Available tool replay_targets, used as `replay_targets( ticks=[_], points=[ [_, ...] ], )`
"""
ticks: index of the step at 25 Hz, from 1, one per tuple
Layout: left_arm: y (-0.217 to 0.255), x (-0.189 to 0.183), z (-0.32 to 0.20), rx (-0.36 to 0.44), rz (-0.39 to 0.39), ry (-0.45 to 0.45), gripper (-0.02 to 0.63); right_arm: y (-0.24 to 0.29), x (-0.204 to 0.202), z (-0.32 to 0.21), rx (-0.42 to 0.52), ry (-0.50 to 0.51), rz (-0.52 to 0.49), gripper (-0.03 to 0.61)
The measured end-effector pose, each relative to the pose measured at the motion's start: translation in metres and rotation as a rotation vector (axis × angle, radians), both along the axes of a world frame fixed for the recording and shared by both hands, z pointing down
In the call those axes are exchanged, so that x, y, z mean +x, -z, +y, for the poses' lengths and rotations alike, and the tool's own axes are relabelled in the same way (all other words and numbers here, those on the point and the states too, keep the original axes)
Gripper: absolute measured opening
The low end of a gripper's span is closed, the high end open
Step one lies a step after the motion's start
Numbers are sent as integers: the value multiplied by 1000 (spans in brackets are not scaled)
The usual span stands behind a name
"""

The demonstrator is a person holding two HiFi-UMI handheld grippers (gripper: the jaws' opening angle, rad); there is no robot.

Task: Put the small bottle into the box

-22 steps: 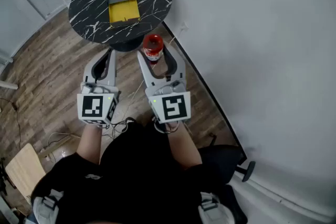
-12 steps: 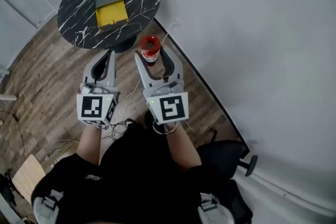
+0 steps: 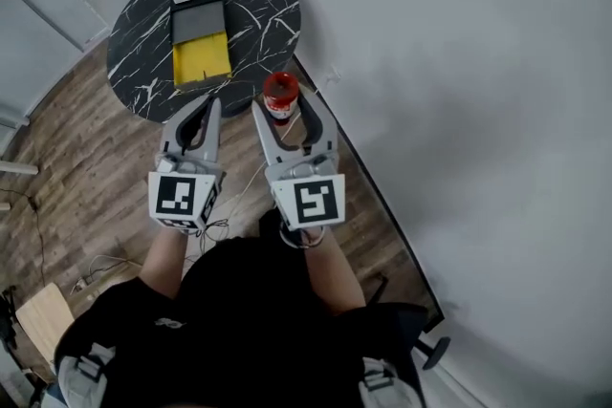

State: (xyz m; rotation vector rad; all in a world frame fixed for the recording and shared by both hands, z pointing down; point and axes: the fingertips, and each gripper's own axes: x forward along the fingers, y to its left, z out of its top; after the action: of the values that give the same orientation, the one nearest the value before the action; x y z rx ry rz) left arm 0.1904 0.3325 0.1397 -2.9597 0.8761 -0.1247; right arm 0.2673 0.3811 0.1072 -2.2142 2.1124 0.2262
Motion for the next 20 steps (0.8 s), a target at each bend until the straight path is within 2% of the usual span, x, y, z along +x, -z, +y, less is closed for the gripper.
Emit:
replay_targets(
  ticks=[5,9,13,20],
  points=[
    [-8,50,-19,-11,-25,34,-2,-5,52,-25,-13,50,-19,216],
    [-15,67,-35,-51,-49,82,-1,-13,78,-45,-46,103,-22,216],
    [-27,71,-53,-68,-77,134,-2,-23,87,-66,-63,164,-13,216],
    [-40,66,-93,-91,-83,213,-1,-37,82,-109,-98,269,20,216]
  ],
)
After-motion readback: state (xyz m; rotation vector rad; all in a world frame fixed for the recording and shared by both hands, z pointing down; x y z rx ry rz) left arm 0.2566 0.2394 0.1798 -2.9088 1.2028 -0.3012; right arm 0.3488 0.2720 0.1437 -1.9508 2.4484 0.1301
